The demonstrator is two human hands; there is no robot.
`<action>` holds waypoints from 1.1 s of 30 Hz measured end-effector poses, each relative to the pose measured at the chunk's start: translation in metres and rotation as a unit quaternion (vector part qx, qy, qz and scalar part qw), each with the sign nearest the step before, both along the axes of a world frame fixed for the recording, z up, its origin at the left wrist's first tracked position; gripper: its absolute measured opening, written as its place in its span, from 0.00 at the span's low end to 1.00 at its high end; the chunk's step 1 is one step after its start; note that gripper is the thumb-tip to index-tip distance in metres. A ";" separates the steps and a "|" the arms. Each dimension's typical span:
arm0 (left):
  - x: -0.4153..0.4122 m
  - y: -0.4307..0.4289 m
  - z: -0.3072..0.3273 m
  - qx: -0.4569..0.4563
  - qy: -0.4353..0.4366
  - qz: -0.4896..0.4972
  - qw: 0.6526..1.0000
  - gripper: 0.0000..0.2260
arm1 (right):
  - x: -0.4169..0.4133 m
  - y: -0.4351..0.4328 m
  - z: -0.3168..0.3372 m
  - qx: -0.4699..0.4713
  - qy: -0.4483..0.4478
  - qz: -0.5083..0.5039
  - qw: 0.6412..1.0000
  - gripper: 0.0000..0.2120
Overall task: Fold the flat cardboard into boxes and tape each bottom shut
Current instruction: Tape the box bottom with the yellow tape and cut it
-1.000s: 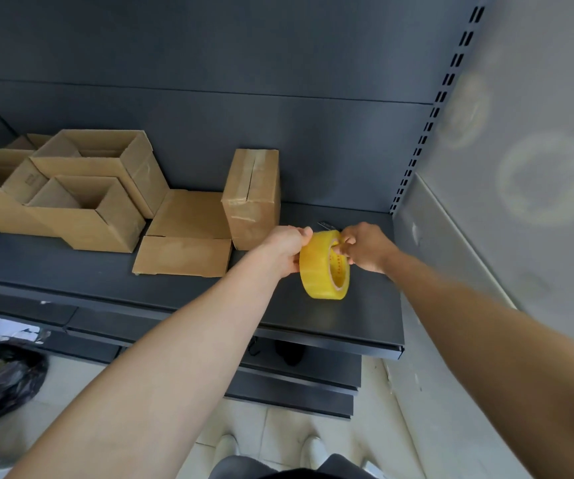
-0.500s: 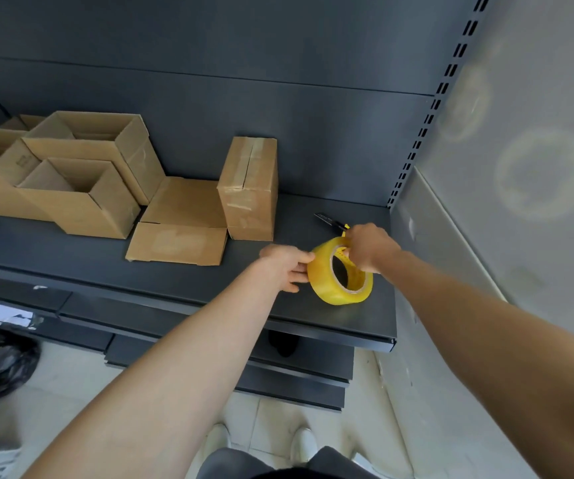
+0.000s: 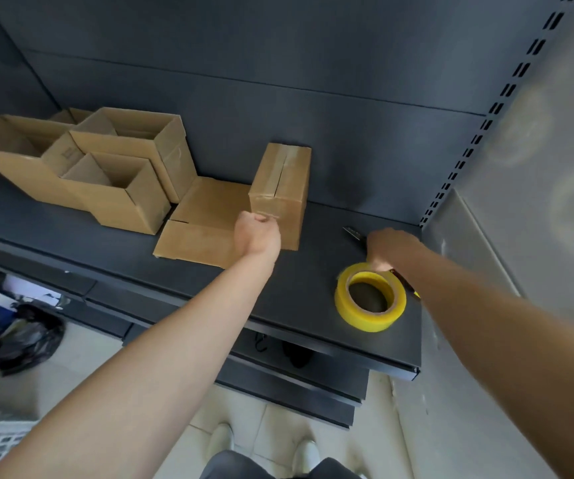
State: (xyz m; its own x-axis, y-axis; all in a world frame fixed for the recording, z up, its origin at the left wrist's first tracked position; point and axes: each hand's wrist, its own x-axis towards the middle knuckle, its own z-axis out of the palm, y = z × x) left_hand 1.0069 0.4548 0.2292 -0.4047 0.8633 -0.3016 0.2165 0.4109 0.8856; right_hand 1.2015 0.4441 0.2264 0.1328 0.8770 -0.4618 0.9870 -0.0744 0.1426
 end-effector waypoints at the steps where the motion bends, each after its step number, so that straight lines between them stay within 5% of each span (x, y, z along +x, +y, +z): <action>1: -0.005 0.002 0.003 0.006 -0.016 0.027 0.999 0.03 | -0.006 0.011 0.005 0.024 0.036 0.000 0.999 0.12; 7: -0.014 0.021 0.022 -0.054 -0.144 0.081 0.985 0.20 | -0.065 0.060 0.036 0.197 0.338 -0.051 0.919 0.15; 11: -0.015 0.027 0.033 -0.083 -0.184 0.074 0.977 0.14 | -0.084 0.086 0.049 0.215 0.322 -0.035 0.921 0.22; 19: -0.022 0.037 0.036 -0.112 -0.162 0.059 0.979 0.34 | -0.094 0.106 0.037 0.164 0.271 -0.047 0.947 0.32; 24: -0.021 0.035 0.031 -0.105 -0.129 -0.043 0.985 0.31 | -0.088 0.101 0.039 0.156 0.263 -0.062 0.950 0.36; 33: -0.020 0.037 0.044 -0.078 -0.150 -0.029 0.985 0.20 | -0.076 0.100 0.054 0.159 0.321 -0.126 0.925 0.35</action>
State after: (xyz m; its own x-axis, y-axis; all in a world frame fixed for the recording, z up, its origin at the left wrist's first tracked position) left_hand 0.9865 0.4918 0.2732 -0.2291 0.8162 -0.5304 -0.0176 0.5413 0.8406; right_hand 1.1260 0.5436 0.2800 0.1394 0.9607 -0.2399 0.8060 -0.2508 -0.5361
